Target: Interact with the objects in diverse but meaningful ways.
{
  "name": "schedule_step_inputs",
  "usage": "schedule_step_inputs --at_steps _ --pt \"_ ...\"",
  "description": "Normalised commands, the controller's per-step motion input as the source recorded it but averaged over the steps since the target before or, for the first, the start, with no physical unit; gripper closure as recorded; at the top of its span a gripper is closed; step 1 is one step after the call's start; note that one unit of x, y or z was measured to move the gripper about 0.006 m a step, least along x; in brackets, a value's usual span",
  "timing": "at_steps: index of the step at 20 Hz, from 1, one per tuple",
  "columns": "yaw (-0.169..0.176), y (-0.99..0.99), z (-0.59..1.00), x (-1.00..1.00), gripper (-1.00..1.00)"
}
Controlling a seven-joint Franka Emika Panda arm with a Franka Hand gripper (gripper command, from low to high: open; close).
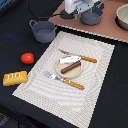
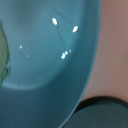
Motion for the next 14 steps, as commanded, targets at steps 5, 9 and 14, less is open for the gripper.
schedule_step_inputs --at_steps 5,9,14 --pt "-0.015 0.18 0.00 0.21 -1.00" --pt "-0.016 0.20 0.00 0.25 1.00" --pt "-0.016 0.22 0.00 0.26 1.00"
